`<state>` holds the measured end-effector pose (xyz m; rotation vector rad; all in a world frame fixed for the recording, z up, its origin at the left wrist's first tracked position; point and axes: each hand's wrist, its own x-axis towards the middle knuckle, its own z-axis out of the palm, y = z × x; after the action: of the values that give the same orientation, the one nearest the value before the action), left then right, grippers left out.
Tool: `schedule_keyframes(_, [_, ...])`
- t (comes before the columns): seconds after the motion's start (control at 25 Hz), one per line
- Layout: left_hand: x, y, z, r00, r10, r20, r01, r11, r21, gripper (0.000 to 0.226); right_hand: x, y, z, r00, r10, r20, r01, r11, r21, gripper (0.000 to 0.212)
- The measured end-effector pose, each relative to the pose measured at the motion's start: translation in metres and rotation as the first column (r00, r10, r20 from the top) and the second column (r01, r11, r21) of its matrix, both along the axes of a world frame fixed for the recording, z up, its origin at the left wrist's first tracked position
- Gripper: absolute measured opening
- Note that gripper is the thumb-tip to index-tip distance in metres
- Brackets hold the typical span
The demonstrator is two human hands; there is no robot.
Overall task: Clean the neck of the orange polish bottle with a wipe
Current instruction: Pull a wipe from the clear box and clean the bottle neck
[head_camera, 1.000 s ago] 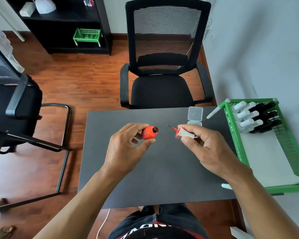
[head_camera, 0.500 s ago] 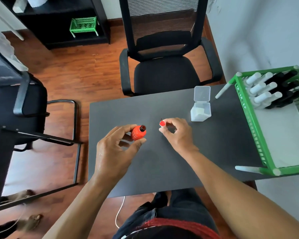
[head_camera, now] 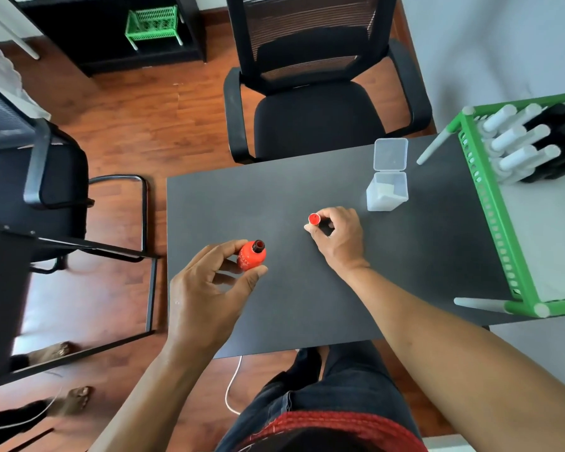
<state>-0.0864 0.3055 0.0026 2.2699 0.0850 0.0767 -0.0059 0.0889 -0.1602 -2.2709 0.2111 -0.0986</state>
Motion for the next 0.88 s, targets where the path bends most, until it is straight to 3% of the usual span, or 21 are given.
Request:
schedule_keyframes(0.28, [0.001,-0.01,0.0,1.0,-0.018,0.022,0.019,0.998,-0.053,0.033,-0.019,-0.017,0.012,0.997,0.074,-0.013,-0.075,0.988,-0.134,0.035])
schedule_keyframes(0.52, [0.004,-0.026,-0.002,0.999,-0.043,0.027,0.047,0.986,-0.161,0.028,-0.055,-0.057,0.062,0.996,-0.036,0.087,0.048,0.988,-0.147,0.023])
schedule_keyframes(0.72, [0.01,-0.048,-0.006,0.998,-0.066,0.007,0.065,0.969,-0.237,0.029,-0.034,-0.092,0.106,0.984,-0.102,0.146,0.122,0.983,-0.134,0.012])
schedule_keyframes(0.88, [0.015,-0.064,-0.009,0.998,-0.064,0.0,0.062,0.967,-0.249,0.03,-0.006,-0.11,0.114,0.993,-0.078,0.083,0.097,0.964,-0.247,0.017])
